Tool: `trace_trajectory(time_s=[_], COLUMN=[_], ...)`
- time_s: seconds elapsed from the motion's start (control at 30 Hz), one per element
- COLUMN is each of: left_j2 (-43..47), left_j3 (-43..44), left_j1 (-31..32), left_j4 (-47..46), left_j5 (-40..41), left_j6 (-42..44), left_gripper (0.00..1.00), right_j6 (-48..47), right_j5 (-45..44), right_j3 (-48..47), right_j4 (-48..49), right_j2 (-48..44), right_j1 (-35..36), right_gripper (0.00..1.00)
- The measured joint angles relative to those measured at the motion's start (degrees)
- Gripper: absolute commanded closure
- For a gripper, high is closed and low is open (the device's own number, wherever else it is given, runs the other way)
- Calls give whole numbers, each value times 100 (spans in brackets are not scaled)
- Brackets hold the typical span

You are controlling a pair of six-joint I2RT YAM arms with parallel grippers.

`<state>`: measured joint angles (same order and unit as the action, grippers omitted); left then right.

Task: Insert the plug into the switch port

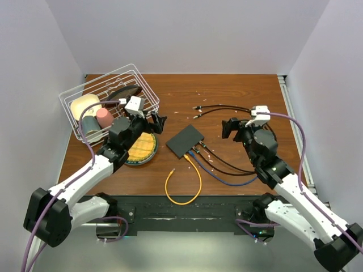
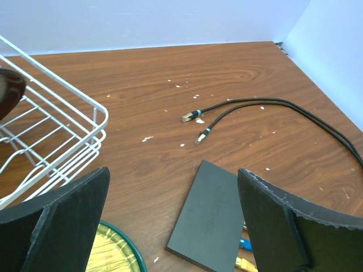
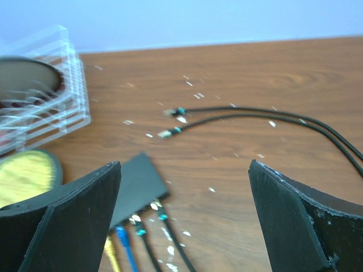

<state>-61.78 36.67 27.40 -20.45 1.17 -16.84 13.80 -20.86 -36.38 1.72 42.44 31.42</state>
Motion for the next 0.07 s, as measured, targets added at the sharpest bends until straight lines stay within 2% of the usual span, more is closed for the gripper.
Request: trace_trajectory(time_s=[0.07], left_j2=[24], left_j3=[-92], left_j1=[0], left_j4=[-83], left_j5=[96], left_j6=[4], left_gripper=[0], right_j6=[-42], right_j5=[-214], right_j3=[-37], right_j4=[-63], right_j2=[219], right_j1=[0], right_gripper=[2])
